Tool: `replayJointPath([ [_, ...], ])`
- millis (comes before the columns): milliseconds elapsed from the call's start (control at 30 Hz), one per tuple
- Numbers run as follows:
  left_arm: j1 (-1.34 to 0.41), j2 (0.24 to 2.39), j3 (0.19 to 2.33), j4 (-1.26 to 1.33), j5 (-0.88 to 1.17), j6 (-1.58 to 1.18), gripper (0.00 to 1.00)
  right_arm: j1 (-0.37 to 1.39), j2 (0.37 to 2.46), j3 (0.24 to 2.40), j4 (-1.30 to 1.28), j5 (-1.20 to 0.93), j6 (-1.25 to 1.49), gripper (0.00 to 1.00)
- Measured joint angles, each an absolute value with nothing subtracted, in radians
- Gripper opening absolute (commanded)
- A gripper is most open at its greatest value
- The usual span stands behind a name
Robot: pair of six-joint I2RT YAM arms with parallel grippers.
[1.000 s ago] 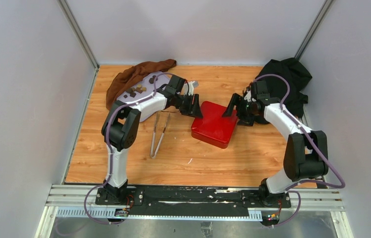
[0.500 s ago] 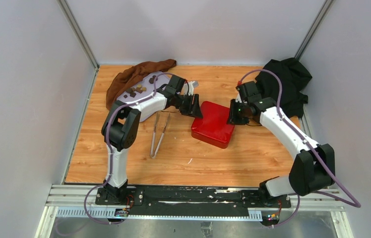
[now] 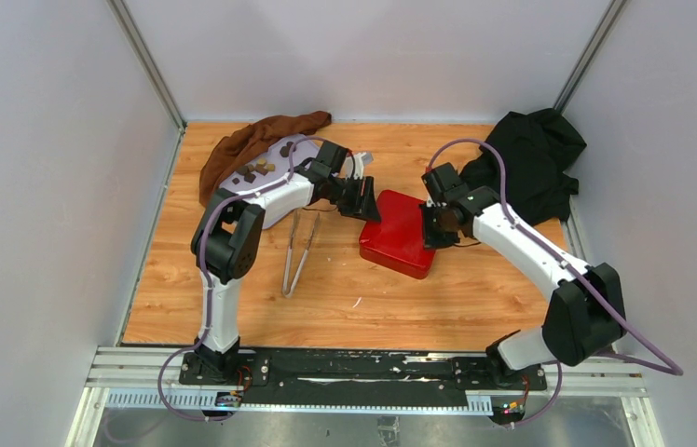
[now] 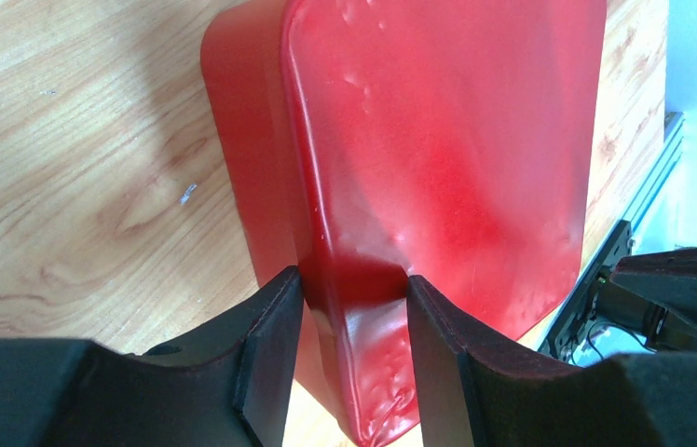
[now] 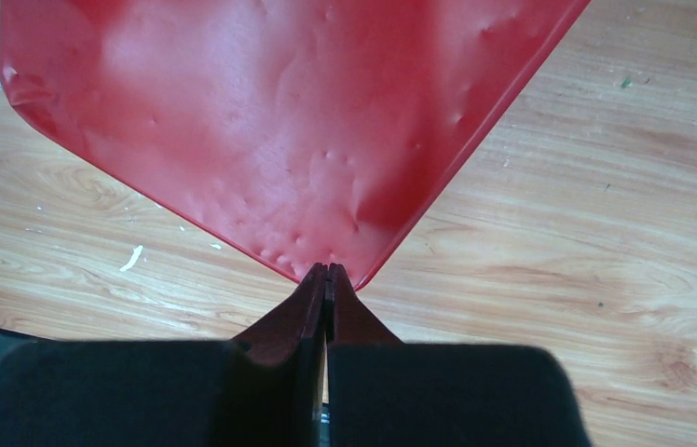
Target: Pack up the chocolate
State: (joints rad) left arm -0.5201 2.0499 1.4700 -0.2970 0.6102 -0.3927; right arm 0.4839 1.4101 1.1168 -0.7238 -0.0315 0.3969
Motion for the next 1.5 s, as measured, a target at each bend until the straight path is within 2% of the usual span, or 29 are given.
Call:
replayJointPath([
  [600,-0.519,2.062,1.487,-0.317,0.626,-0.381,0.49,0.514,1.503,1.103,-0.776,0.036,0.429,0.0],
  [900,-0.519,2.065,1.493,-0.323,0.628,-0.374,0.48,0.514,1.48,1.195,-0.802,0.081,0.427,0.0],
  [1233,-0.519,2.065,1.493,-0.324,0.628,-0.371,0.48,0.393,1.602,1.379,-0.79,0.098,0.395,0.0],
  [1500,-0.519,2.065,1.493,-0.325,0.628,-0.369,0.48,0.313,1.682,1.394,-0.741,0.089,0.372,0.0],
])
